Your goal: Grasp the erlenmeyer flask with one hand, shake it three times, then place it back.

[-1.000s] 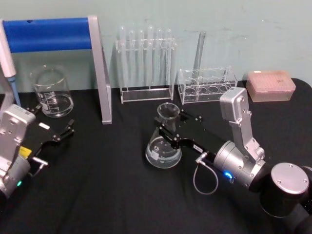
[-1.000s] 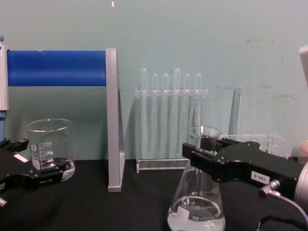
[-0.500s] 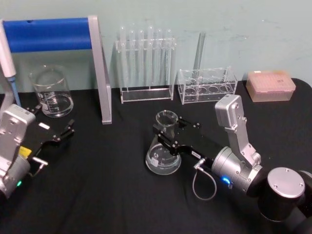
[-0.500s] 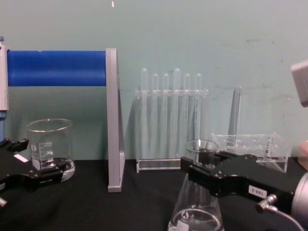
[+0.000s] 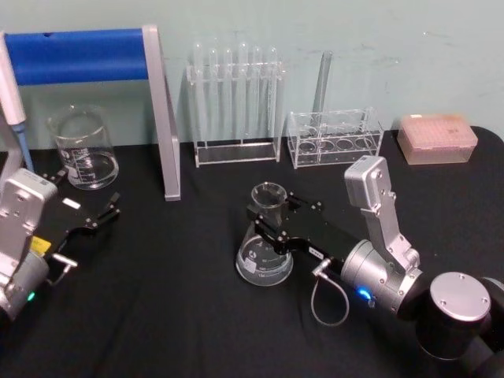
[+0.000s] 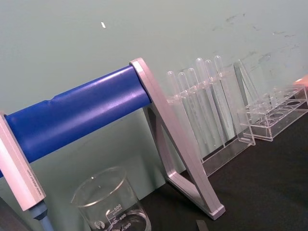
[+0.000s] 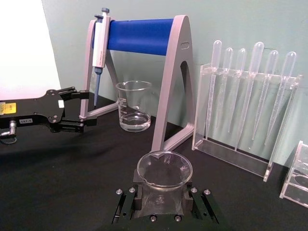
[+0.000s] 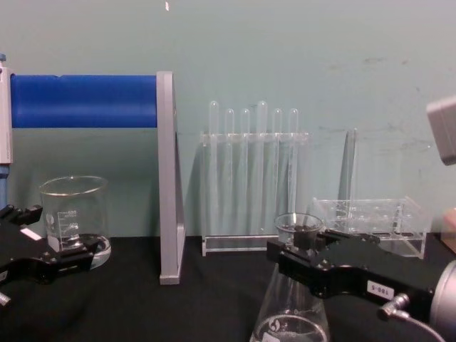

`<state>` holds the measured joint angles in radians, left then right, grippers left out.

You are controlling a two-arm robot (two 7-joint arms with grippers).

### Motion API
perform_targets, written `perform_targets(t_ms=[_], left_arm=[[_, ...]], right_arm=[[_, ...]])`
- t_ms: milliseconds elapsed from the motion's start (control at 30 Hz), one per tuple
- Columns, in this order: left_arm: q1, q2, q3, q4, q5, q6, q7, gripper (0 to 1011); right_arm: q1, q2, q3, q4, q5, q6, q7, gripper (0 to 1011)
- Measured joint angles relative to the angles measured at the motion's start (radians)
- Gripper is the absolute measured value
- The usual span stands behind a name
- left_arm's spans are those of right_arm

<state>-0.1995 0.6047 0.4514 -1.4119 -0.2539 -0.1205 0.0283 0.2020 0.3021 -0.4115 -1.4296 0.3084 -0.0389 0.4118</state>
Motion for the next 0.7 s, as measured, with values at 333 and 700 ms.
perform_targets(t_ms=[333,700], left_arm=[[0.0,0.0,0.0,0.0,0.0,0.0,0.0,1001],[0.0,0.0,0.0,0.0,0.0,0.0,0.0,1001]], right_arm=[[0.0,0.0,0.0,-0.001,0.0,0.001,-0.001,456],[0.0,0.0,0.001,-0.001,-0.001,0.002,-0.001,629]])
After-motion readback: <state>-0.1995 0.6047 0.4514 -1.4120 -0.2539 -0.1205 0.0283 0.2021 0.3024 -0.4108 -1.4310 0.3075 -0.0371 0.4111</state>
